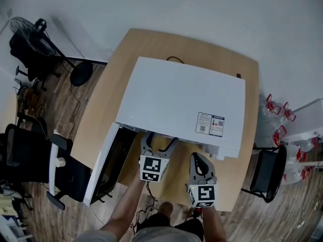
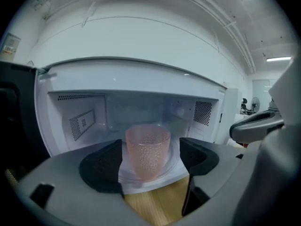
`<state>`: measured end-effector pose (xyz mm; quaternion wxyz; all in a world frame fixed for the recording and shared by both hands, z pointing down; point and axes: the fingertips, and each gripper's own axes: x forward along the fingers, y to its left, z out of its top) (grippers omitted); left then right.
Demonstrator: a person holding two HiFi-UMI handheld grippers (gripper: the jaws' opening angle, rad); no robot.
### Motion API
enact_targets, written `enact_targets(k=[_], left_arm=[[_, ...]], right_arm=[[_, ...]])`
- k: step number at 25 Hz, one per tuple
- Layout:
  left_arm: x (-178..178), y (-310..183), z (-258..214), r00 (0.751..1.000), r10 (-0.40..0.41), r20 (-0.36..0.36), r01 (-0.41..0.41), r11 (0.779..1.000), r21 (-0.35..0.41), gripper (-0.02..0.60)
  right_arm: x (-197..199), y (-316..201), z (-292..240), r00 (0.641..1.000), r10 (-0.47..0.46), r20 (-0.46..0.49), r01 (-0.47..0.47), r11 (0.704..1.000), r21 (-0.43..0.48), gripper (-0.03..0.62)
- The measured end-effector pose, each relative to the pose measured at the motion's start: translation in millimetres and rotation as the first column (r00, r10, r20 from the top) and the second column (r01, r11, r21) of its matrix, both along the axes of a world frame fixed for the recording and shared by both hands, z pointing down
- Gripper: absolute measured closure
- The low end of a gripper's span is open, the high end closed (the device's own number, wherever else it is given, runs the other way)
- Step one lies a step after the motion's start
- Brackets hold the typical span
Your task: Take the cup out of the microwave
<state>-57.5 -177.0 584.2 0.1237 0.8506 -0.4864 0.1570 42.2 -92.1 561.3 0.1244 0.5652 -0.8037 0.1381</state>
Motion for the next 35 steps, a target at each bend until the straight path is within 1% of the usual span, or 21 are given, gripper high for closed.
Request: enact_targets(k=[11, 17, 20, 28, 35], left_arm=[[2, -18, 13, 1.000, 0.004, 0.023, -0.004, 1.000, -0.021, 0.198], [4, -22, 18, 1.000, 0.003, 0.020, -0.002, 0.999, -0.041, 0.199], [3, -23, 19, 1.000, -0.002, 0.027, 0.003, 0.999, -0.040, 0.201], [5, -24, 21, 0.999, 0.016, 0.036, -0.014, 0.999, -0.045, 0.218], [1, -23, 19, 0.999, 0.000, 0.042, 0.002, 0.999, -0.040, 0.224]], right_arm=[[3, -6, 5, 1.000, 0.020, 0.001, -0.020, 1.000, -0.017, 0.576], [6, -6, 7, 1.000, 0.026, -0.004, -0.027, 0.999, -0.024, 0.576], [6, -5, 8, 1.000, 0.023, -0.005, -0.023, 1.000, -0.020, 0.576], [9, -3, 10, 1.000, 0.030, -0.006, -0.030, 0.999, -0.027, 0.576], [10, -1, 8, 1.000, 0.031, -0.006, -0.031, 0.999, -0.026, 0.576]])
